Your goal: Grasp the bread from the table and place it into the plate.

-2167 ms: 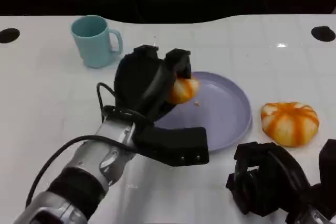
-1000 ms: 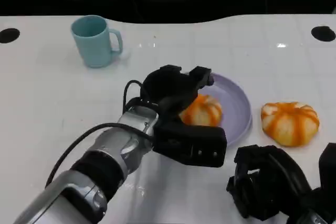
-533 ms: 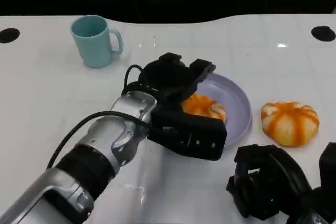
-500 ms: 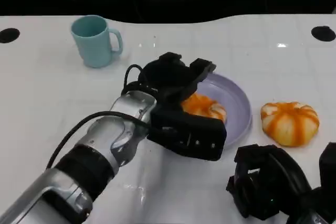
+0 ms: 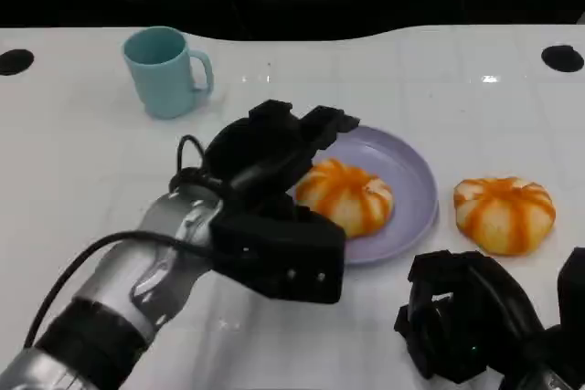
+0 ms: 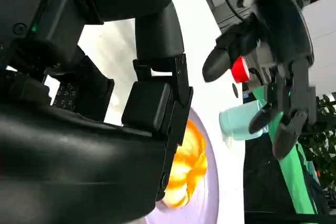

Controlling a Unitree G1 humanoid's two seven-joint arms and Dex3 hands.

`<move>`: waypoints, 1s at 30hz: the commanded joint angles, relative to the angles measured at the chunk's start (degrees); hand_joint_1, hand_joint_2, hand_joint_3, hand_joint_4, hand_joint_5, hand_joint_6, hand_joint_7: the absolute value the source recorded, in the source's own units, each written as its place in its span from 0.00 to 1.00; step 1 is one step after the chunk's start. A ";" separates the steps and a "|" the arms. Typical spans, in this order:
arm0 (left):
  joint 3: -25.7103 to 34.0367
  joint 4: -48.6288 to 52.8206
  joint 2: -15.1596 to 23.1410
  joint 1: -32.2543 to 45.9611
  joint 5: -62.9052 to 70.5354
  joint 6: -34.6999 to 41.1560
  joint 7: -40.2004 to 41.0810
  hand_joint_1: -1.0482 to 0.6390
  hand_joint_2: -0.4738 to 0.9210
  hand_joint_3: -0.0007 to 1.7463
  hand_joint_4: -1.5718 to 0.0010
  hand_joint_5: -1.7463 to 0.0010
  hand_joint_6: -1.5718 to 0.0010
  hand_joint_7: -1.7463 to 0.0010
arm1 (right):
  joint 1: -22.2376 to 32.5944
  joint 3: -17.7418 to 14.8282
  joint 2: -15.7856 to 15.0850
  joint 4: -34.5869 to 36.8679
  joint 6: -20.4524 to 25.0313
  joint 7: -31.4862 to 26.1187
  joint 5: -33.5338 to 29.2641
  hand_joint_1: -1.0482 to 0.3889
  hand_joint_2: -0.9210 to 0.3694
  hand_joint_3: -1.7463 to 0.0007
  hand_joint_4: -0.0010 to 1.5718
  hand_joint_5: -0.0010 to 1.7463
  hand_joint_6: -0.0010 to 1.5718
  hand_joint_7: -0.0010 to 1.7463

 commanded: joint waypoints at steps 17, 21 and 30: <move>13.04 -6.50 0.59 18.68 -29.76 -20.40 -7.38 0.23 1.00 0.11 0.57 0.33 0.63 0.57 | 1.13 -0.29 -0.88 -1.16 0.17 0.89 0.66 0.00 0.69 0.17 0.95 0.81 1.00 0.58; 14.84 -5.09 -1.32 21.05 -36.51 -23.61 -10.74 0.24 1.00 0.11 0.51 0.20 0.55 0.55 | 1.19 -0.26 -0.99 -1.38 0.34 0.85 0.54 0.00 0.68 0.18 0.94 0.81 1.00 0.57; 17.22 -5.04 -3.81 25.77 -47.96 -22.44 -20.89 0.16 1.00 0.16 0.42 0.07 0.45 0.38 | 1.63 -0.16 -0.94 -1.72 0.14 1.21 0.67 0.00 0.69 0.18 0.94 0.81 1.00 0.57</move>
